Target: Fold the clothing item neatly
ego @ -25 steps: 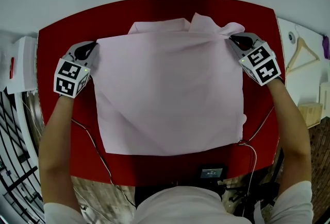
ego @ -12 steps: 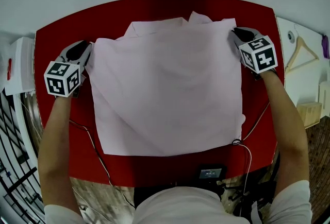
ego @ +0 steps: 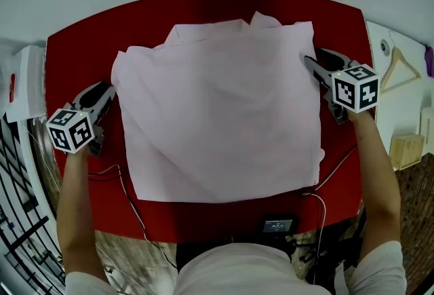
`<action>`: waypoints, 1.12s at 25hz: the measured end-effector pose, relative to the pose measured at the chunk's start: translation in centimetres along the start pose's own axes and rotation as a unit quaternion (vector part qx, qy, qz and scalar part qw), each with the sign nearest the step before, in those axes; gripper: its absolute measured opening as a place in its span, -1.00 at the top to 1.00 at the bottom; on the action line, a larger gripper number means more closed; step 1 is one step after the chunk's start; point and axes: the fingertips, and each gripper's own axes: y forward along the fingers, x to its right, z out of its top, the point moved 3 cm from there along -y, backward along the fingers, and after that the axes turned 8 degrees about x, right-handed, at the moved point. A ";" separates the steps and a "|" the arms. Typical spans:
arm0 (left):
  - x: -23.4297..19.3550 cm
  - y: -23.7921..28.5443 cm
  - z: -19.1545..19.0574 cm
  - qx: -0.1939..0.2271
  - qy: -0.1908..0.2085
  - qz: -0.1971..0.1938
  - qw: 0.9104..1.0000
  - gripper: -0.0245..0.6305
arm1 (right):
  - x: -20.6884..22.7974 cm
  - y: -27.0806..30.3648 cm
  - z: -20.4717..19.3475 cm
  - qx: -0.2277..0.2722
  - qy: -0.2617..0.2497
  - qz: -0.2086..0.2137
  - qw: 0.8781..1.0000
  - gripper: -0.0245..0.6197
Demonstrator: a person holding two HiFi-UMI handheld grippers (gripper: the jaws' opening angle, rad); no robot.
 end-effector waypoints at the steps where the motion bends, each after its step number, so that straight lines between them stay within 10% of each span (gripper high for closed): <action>1: 0.5 -0.5 -0.6 -0.005 -0.009 -0.006 1.000 0.63 | -0.5 -0.5 -0.3 -0.001 0.002 0.002 1.000 0.40; 14: 6.5 -3.4 -9.0 -0.139 -0.043 -0.030 0.989 0.63 | -2.9 -3.2 -6.6 -0.055 0.066 -0.042 0.995 0.40; 18: 6.2 -3.5 -9.9 -0.121 -0.073 -0.006 0.990 0.90 | -3.0 -3.3 -6.9 -0.063 0.065 -0.053 0.995 0.81; 28: 3.6 -7.6 -11.3 -0.065 -0.137 0.041 0.988 0.91 | -1.9 -4.4 -7.1 -0.056 0.077 -0.073 0.993 0.85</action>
